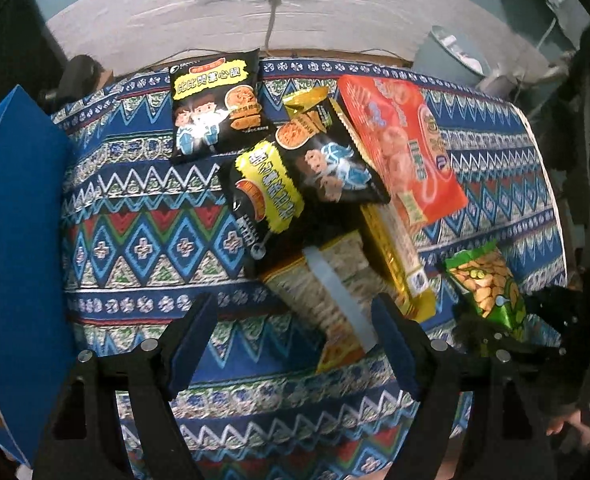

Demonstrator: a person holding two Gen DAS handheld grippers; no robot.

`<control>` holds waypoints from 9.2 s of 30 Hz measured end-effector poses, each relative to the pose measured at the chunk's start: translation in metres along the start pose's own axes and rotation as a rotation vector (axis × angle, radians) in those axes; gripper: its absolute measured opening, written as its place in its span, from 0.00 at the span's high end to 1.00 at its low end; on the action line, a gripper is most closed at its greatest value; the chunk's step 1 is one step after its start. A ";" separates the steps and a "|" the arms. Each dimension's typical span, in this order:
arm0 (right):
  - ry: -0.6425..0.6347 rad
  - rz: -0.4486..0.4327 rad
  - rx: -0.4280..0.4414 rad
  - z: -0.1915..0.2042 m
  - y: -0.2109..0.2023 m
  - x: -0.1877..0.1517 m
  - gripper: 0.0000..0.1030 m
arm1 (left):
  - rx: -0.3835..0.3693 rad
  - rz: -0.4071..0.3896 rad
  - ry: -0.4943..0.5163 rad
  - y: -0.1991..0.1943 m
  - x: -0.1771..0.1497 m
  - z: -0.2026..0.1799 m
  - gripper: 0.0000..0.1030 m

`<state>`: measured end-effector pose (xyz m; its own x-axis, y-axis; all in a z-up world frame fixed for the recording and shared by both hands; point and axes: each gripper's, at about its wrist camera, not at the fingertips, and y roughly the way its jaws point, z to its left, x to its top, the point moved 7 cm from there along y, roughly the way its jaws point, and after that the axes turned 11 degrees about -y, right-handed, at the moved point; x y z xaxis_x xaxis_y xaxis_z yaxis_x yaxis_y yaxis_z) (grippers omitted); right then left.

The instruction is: Organize snacks

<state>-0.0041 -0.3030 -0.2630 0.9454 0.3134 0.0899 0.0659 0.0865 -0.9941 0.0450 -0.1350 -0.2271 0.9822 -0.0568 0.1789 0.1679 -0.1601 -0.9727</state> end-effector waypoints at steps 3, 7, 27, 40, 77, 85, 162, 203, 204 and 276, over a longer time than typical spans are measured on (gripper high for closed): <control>0.015 -0.036 -0.020 -0.009 -0.010 0.003 0.61 | -0.004 -0.001 -0.032 0.007 0.005 -0.002 0.22; 0.034 -0.068 -0.054 -0.024 -0.022 0.007 0.61 | -0.010 0.015 -0.096 0.017 0.011 -0.002 0.22; 0.073 -0.097 -0.056 -0.040 -0.026 0.016 0.61 | -0.033 0.138 -0.063 0.079 0.000 -0.029 0.25; 0.035 -0.144 -0.078 -0.030 -0.043 0.032 0.61 | -0.025 0.104 0.080 0.061 -0.025 -0.019 0.55; -0.094 -0.325 -0.099 0.055 -0.130 0.090 0.61 | 0.097 -0.300 0.221 -0.110 0.004 0.061 0.55; -0.132 -0.378 -0.071 0.083 -0.152 0.108 0.61 | 0.109 -0.357 0.175 -0.135 0.015 0.084 0.55; -0.426 -0.414 0.123 0.323 -0.156 0.253 0.27 | 0.245 -0.419 -0.144 -0.186 0.031 0.307 0.26; -0.035 -0.342 -0.030 0.034 -0.131 0.129 0.25 | 0.114 -0.256 0.193 -0.123 0.034 0.074 0.16; -0.024 -0.339 -0.031 0.028 -0.129 0.127 0.25 | 0.121 -0.255 0.205 -0.118 0.035 0.069 0.16; 0.153 -0.043 -0.024 -0.052 0.002 0.077 0.24 | 0.082 0.131 0.010 0.044 0.002 0.072 0.15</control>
<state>0.0852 -0.3277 -0.2610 0.9790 0.1620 0.1236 0.1129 0.0734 -0.9909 0.0602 -0.0713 -0.2802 0.9954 -0.0817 0.0509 0.0452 -0.0699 -0.9965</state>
